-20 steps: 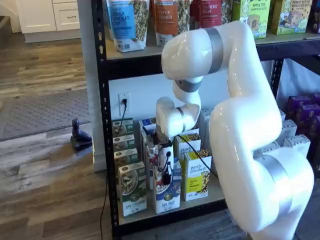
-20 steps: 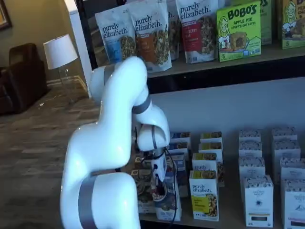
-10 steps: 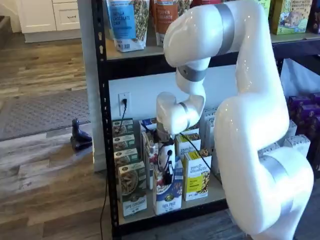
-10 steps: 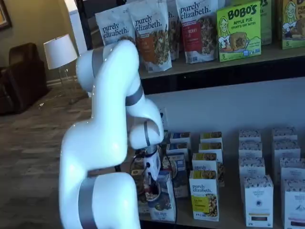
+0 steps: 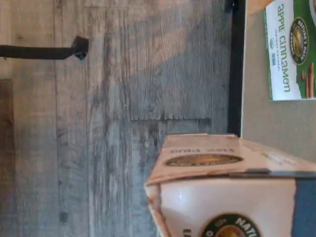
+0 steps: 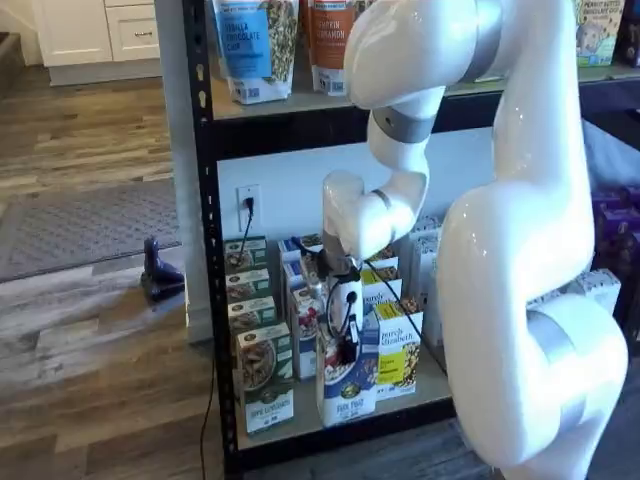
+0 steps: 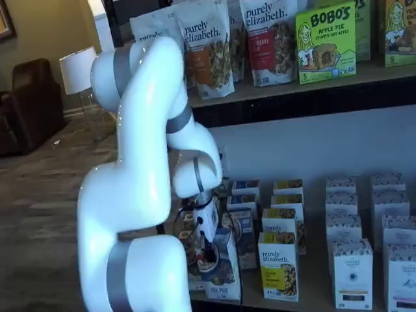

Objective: Pick up the blue and white box that is on the bottom shelf, the second box from the left

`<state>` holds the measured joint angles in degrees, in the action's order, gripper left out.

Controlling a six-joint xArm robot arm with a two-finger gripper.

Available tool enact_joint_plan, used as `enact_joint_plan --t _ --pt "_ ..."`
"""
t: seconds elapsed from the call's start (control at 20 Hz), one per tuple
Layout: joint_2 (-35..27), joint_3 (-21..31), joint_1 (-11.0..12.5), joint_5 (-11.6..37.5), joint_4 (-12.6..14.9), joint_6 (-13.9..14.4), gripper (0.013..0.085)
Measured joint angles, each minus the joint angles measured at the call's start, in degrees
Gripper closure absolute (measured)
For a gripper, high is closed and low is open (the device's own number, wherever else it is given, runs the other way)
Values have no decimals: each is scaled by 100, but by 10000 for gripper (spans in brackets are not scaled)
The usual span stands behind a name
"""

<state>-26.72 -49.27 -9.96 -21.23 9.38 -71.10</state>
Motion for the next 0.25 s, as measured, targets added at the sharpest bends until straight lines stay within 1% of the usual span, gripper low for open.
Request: enact_joint_plan --t 0.25 --pt "257 193 23 -8 -110 -126 490"
